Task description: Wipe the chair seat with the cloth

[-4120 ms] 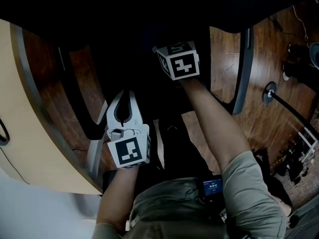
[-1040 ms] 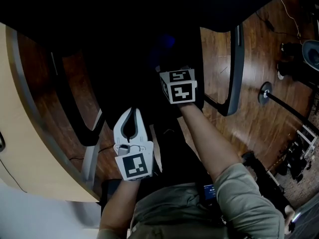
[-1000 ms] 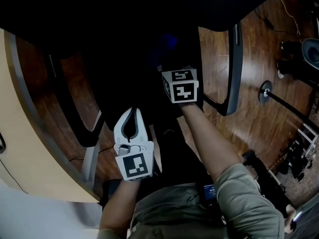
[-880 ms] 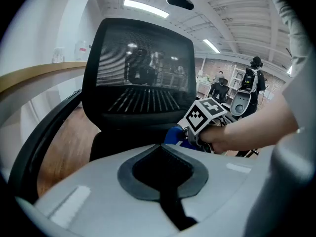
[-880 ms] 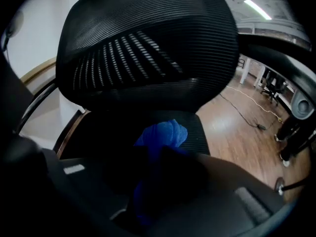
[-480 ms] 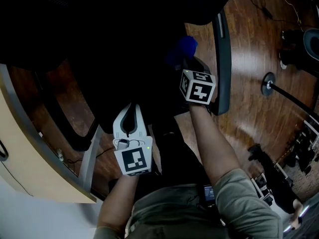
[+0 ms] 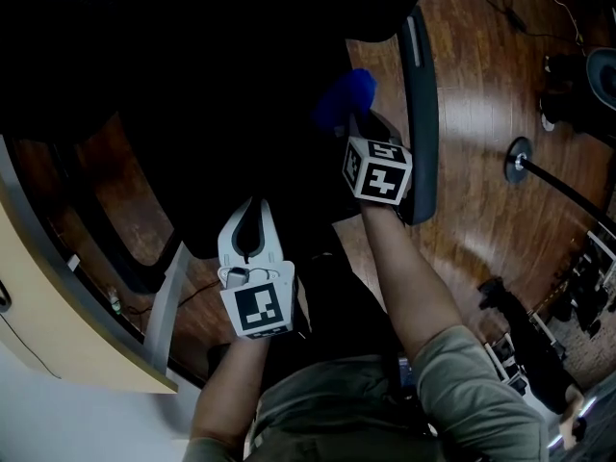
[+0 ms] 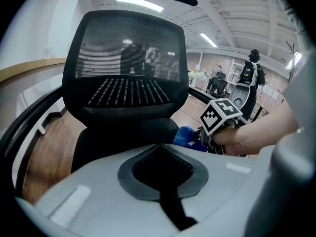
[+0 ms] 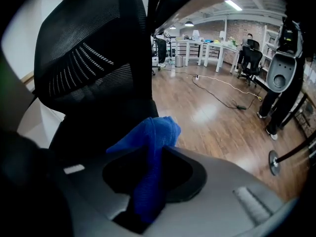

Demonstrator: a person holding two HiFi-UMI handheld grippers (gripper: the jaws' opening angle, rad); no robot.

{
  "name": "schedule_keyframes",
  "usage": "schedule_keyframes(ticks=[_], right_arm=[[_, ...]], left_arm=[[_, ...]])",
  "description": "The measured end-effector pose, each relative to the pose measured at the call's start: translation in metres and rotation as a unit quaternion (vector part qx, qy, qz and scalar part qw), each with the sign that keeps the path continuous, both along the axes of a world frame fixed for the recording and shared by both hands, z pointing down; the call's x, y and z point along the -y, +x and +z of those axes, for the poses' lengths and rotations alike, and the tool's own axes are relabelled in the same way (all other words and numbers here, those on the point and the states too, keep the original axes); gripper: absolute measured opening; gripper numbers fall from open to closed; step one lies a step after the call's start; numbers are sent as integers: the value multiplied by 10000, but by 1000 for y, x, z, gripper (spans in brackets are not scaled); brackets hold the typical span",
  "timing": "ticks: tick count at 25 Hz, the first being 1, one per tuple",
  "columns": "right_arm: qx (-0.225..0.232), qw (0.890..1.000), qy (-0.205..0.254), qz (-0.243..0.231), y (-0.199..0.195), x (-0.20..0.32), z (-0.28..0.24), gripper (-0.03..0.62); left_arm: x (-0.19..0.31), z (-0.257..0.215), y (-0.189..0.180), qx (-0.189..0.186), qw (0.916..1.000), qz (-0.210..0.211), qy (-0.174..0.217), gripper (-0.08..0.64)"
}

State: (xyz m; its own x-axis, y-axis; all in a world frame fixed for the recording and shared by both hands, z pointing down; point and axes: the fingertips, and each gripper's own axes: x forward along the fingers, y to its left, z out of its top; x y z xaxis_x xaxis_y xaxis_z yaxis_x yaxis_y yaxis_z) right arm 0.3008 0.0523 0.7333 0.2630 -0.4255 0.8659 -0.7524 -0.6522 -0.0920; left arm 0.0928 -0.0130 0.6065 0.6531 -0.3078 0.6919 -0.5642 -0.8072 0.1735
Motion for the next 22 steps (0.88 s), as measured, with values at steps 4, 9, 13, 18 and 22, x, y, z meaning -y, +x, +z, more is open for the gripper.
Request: schedule_keyframes(ticks=[4, 9, 13, 18, 22], right_arm=[[-172, 9997, 154, 72, -5, 3, -9, 87], [-163, 9975, 431, -541, -56, 47, -36, 87], [10, 9897, 715, -1240, -128, 93, -51, 87], [242, 9705, 896, -2226, -226, 137, -55, 87], [386, 9537, 849, -2860, -288, 157, -50, 87]], left_arm=[[5, 0, -18, 6, 10000, -12, 57, 6], [16, -8, -70, 72, 9984, -547, 153, 6], [21, -17, -113, 180, 9967, -746, 256, 6], [25, -23, -163, 167, 9940, -1033, 307, 6], [25, -26, -197, 130, 9924, -1194, 284, 6]])
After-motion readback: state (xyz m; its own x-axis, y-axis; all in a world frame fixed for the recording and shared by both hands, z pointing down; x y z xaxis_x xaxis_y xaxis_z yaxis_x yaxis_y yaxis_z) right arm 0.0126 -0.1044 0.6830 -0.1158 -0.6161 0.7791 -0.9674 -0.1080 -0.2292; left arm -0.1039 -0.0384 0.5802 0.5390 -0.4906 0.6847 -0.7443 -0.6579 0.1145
